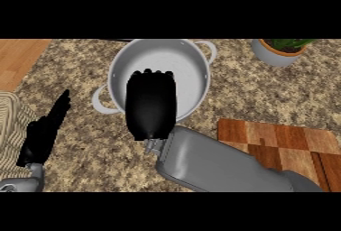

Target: Pick the lemon from the cutting board and place it in the pot

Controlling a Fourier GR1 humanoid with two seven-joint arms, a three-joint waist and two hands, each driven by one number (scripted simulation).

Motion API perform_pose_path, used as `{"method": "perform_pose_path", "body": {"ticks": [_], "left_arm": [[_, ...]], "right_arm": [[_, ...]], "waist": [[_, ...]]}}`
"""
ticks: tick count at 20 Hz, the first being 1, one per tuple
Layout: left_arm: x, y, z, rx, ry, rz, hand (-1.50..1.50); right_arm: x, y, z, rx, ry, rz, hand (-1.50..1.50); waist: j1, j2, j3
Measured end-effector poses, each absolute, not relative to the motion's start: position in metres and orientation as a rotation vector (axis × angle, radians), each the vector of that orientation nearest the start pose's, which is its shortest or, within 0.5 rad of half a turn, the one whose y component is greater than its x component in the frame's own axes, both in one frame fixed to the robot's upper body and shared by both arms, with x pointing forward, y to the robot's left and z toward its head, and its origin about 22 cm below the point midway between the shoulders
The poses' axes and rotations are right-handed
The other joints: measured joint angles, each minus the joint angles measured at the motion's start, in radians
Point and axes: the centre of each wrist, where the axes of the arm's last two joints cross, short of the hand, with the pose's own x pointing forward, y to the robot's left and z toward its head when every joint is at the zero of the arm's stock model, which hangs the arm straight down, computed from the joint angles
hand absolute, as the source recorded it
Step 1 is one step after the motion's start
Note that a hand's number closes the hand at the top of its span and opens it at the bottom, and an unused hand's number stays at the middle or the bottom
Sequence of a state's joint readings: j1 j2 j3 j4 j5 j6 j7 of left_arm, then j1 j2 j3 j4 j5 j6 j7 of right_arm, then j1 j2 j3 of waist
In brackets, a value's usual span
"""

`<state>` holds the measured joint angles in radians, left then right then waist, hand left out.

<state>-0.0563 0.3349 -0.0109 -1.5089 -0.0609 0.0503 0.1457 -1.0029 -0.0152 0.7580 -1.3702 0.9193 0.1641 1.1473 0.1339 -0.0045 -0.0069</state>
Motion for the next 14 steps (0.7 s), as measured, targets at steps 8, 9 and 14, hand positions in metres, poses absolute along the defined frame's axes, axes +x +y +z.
{"method": "perform_pose_path", "body": {"ticks": [8, 9, 14], "left_arm": [[0.263, 0.301, 0.027, 0.354, -1.42, -0.256, 0.0], [0.264, 0.3, 0.026, 0.354, -1.42, -0.253, 0.0], [0.262, 0.303, 0.023, 0.356, -1.417, -0.244, 0.0]], "right_arm": [[0.291, 0.051, 0.218, -1.29, -1.559, 0.908, 1.5], [0.293, 0.053, 0.221, -1.295, -1.572, 0.889, 1.5], [0.307, 0.059, 0.236, -1.315, -1.6, 0.806, 1.5]], "waist": [[-0.005, 0.01, 0.002], [-0.007, 0.011, 0.002], [-0.012, 0.014, 0.002]]}}
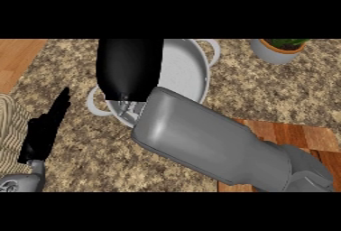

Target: Pick the lemon from the cutting board and place it in the pot

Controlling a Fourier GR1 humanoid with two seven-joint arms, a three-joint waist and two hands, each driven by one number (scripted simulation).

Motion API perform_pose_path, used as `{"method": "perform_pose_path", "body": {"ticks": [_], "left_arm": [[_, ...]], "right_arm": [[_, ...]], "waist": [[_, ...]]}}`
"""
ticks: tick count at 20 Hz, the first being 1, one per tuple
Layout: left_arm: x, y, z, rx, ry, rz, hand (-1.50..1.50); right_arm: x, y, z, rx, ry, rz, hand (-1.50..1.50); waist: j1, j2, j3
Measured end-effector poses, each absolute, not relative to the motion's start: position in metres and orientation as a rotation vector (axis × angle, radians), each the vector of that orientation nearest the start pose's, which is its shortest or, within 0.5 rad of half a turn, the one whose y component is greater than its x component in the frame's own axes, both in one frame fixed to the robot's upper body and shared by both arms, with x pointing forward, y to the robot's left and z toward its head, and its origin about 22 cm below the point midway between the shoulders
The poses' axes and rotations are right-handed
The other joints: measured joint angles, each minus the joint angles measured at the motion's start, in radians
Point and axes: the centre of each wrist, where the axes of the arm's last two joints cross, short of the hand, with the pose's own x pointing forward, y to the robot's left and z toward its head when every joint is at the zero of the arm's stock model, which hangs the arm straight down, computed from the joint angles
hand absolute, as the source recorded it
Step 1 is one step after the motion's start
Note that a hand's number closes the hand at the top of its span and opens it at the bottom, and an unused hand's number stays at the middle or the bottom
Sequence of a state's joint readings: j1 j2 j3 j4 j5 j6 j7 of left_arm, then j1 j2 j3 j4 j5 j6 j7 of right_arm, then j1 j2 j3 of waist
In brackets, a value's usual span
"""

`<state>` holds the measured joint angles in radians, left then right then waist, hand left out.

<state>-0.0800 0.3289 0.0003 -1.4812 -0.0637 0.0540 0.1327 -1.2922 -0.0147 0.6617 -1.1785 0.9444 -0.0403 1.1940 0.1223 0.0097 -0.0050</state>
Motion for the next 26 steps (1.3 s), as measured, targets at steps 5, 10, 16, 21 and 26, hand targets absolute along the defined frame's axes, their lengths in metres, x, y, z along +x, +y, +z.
{"method": "perform_pose_path", "body": {"ticks": [5, 10, 16, 21, 26], "left_arm": [[0.26, 0.307, 0.023, 0.371, -1.419, -0.229, 0.0], [0.257, 0.307, 0.021, 0.377, -1.417, -0.226, 0.0], [0.257, 0.307, 0.023, 0.377, -1.42, -0.213, 0.0], [0.256, 0.311, 0.025, 0.38, -1.426, -0.212, 0.0], [0.26, 0.309, 0.026, 0.377, -1.437, -0.225, 0.0]], "right_arm": [[0.327, 0.059, 0.238, -1.312, -1.598, 0.756, 1.5], [0.352, 0.057, 0.239, -1.312, -1.564, 0.716, 1.5], [0.389, 0.041, 0.223, -1.284, -1.52, 0.679, 1.5], [0.413, 0.025, 0.203, -1.319, -1.444, 0.687, 1.5], [0.428, 0.007, 0.185, -1.237, -1.414, 0.622, -1.5]], "waist": [[-0.019, 0.003, 0.001], [-0.025, 0.006, 0.002], [-0.031, 0.012, 0.002], [-0.03, 0.016, 0.002], [-0.019, 0.025, 0.003]]}}
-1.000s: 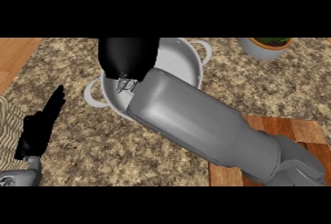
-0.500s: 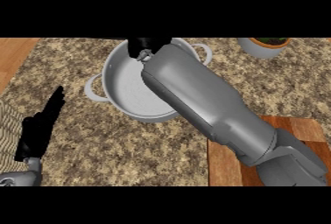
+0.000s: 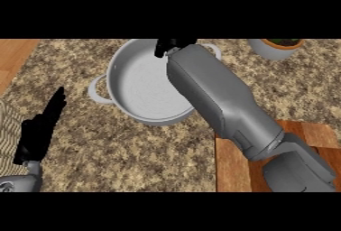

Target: Pick the lemon from the cutting board and place it in the pot

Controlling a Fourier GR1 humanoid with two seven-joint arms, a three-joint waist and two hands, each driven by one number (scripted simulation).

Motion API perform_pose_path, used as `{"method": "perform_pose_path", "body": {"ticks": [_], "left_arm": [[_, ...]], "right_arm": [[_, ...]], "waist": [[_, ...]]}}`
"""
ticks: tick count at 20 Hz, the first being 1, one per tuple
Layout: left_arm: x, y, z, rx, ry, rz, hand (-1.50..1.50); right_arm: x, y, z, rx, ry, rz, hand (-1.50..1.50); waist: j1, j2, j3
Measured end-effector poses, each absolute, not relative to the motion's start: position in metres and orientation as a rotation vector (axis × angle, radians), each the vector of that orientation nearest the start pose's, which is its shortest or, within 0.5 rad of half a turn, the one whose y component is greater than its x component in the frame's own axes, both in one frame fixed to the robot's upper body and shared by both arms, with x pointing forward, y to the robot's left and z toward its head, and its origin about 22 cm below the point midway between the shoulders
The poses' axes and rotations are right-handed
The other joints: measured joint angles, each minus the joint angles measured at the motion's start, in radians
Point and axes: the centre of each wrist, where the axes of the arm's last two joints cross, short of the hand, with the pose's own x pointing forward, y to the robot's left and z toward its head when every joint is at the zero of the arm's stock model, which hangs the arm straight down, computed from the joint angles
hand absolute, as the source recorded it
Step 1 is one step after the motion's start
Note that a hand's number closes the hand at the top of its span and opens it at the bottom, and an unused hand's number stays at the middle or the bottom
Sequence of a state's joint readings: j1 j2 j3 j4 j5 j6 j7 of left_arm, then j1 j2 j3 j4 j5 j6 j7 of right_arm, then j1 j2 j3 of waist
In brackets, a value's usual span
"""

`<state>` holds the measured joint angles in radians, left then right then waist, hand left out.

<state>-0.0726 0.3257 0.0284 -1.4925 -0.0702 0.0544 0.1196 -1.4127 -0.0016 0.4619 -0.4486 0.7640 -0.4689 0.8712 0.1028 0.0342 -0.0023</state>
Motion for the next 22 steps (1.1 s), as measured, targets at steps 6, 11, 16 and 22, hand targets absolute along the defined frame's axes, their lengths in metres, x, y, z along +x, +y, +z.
{"method": "perform_pose_path", "body": {"ticks": [6, 11, 16, 22], "left_arm": [[0.261, 0.309, 0.032, 0.37, -1.447, -0.232, 0.0], [0.266, 0.303, 0.031, 0.363, -1.448, -0.233, 0.0], [0.263, 0.305, 0.027, 0.365, -1.442, -0.23, 0.0], [0.26, 0.308, 0.025, 0.371, -1.432, -0.223, 0.0]], "right_arm": [[0.436, -0.01, 0.168, -1.101, -1.429, 0.521, -1.5], [0.439, -0.015, 0.164, -1.047, -1.502, 0.456, -1.5], [0.437, -0.011, 0.182, -0.96, -1.712, 0.245, -1.5], [0.433, -0.01, 0.195, -0.813, -1.802, 0.065, -1.5]], "waist": [[0.013, 0.004, 0.001], [0.017, 0.006, 0.001], [0.012, 0.002, 0.002], [-0.001, -0.007, 0.002]]}}
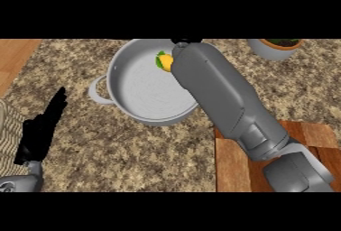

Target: Pick the lemon from the cutting board and place it in the pot

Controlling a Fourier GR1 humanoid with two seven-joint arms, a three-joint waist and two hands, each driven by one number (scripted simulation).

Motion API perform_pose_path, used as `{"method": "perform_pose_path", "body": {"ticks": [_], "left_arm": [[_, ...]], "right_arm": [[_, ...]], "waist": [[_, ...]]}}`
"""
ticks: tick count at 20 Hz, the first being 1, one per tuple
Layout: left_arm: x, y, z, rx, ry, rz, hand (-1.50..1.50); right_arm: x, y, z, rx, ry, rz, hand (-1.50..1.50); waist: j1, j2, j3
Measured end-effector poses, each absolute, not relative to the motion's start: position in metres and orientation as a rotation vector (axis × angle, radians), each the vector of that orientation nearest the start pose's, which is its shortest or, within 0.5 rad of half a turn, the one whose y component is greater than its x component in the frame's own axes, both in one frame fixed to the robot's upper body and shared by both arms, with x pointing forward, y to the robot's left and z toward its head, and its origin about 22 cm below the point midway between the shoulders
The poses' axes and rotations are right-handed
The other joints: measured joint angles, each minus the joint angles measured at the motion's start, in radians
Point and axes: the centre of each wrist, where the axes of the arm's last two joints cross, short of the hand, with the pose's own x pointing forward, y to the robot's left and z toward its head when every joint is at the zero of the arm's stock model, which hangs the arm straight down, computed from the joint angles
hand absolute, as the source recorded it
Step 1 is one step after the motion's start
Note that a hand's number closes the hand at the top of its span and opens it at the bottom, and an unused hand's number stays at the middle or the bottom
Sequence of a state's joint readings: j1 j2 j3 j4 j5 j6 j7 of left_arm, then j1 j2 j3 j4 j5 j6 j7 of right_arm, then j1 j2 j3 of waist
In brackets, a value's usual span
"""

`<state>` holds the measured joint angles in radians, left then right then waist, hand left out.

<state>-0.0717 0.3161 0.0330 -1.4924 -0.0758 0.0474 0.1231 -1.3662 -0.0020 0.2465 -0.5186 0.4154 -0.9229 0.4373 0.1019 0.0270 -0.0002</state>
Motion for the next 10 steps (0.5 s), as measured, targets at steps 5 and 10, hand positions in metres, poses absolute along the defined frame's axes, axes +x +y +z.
{"method": "perform_pose_path", "body": {"ticks": [5, 10], "left_arm": [[0.258, 0.309, 0.021, 0.385, -1.423, -0.204, 0.0], [0.246, 0.319, 0.021, 0.406, -1.4, -0.173, 0.0]], "right_arm": [[0.425, -0.013, 0.18, -0.679, -1.814, 0.016, -1.5], [0.405, -0.01, 0.162, -0.568, -1.828, 0.005, -1.5]], "waist": [[-0.027, -0.01, 0.0], [-0.06, -0.023, 0.0]]}}
